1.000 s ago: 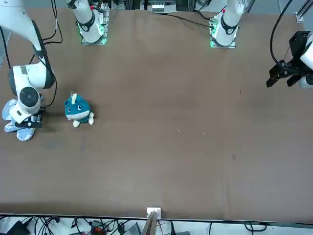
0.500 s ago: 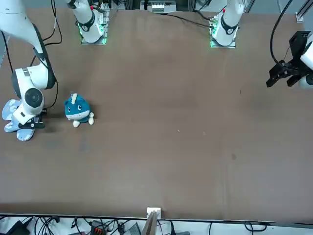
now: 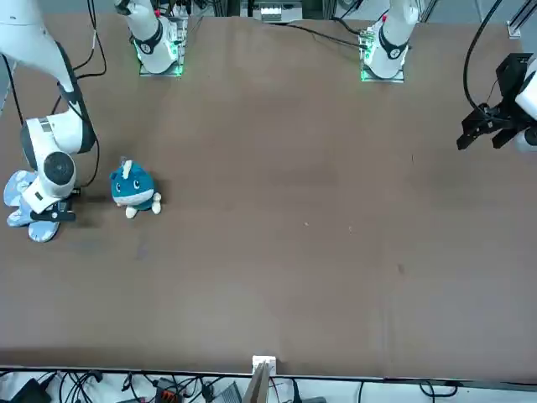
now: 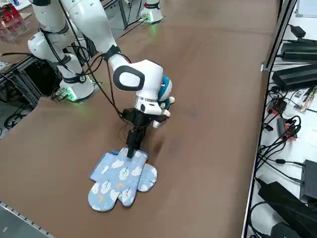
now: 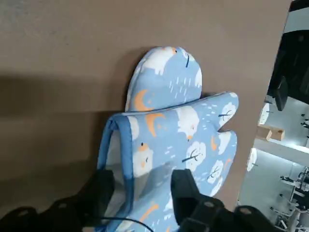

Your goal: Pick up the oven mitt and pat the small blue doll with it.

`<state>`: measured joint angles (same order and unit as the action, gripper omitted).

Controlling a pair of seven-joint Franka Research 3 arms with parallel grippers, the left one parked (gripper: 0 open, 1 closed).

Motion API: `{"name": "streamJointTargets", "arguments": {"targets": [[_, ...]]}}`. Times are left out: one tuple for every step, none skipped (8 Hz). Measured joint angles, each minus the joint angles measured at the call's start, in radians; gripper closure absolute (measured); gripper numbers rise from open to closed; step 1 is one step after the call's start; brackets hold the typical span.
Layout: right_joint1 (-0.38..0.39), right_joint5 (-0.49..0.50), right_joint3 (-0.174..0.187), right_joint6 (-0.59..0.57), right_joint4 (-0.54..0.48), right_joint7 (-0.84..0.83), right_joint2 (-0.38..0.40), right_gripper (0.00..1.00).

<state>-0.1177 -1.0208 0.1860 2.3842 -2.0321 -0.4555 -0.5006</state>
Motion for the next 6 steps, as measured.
{"name": "streamJointTargets", "arguments": {"targets": [[-0.001, -0.014, 0.000, 0.000, 0.005, -0.017, -0.011, 0.35], [-0.002, -0.021, 0.000, 0.000, 0.008, -0.020, -0.018, 0.37], [-0.004, -0.037, 0.001, 0.000, 0.008, -0.021, -0.021, 0.43], [-0.009, -0.056, 0.002, 0.000, 0.008, -0.026, -0.023, 0.64], [-0.012, -0.067, 0.003, 0.000, 0.010, -0.034, -0.025, 0.83], [-0.012, -0.068, 0.003, 0.000, 0.016, -0.047, -0.025, 0.96]]}}
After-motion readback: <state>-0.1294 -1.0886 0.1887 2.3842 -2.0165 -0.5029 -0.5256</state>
